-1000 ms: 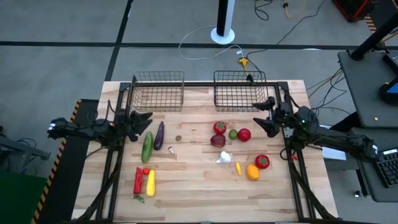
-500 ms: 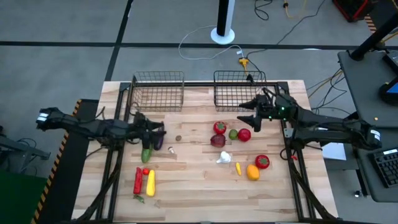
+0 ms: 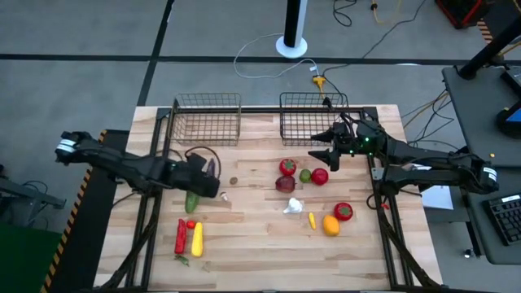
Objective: Sort produce into baskets
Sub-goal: Put the eggplant into the right wire basket
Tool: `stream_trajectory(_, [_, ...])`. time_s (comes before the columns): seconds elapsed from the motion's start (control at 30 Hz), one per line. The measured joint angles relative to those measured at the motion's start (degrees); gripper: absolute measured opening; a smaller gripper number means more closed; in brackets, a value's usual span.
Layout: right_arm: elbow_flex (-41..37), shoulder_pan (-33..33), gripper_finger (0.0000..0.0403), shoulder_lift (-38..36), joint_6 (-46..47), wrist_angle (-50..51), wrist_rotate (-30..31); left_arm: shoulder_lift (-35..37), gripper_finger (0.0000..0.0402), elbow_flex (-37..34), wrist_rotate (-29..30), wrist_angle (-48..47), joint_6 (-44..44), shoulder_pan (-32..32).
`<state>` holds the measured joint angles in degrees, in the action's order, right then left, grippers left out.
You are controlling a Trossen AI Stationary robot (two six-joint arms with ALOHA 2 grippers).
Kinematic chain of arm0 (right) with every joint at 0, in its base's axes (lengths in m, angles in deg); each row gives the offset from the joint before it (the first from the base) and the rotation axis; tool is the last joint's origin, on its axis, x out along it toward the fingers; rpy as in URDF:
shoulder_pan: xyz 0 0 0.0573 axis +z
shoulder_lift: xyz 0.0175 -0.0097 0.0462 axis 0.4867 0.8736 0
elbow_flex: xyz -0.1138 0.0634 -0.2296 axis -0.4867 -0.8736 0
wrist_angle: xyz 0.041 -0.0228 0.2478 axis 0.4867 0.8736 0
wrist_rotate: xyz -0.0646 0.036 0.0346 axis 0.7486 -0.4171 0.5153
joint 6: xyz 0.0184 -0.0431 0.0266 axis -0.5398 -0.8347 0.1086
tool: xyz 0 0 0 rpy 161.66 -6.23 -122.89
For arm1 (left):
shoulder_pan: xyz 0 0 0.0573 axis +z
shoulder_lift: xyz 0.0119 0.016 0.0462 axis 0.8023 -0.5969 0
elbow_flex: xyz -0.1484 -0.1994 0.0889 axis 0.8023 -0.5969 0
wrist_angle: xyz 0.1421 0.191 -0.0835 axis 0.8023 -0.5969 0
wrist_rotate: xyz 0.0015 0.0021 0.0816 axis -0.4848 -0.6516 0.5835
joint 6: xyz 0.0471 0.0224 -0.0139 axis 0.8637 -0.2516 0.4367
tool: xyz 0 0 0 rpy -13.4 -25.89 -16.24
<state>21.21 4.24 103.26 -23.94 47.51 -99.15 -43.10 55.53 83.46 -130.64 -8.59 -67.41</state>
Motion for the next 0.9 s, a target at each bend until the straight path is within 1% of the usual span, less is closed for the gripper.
stream_trajectory(0.17, [0.0, 0.0, 0.0368, 0.0, 0.0, 0.0, 0.0, -8.2, 0.0316, 3.5, -0.2, -5.5, -3.4, 1.2])
stream_trajectory(0.33, [0.0, 0.0, 0.0368, 0.0, 0.0, 0.0, 0.0, -14.3, 0.0316, 4.0, -1.9, -5.9, -3.6, 3.5])
stream_trajectory(0.53, [0.0, 0.0, 0.0368, 0.0, 0.0, 0.0, 0.0, -18.9, 0.0316, 3.1, -2.6, -5.9, -3.6, 6.4])
stream_trajectory(0.77, [0.0, 0.0, 0.0368, 0.0, -0.1, 0.0, 0.0, -23.4, 0.0315, 3.1, -2.6, -5.6, -2.6, 8.4])
stream_trajectory(0.9, [0.0, 0.0, 0.0368, 0.0, -0.2, 0.0, 0.0, -25.3, 0.0302, 3.1, -2.6, -4.7, -1.5, 8.7])
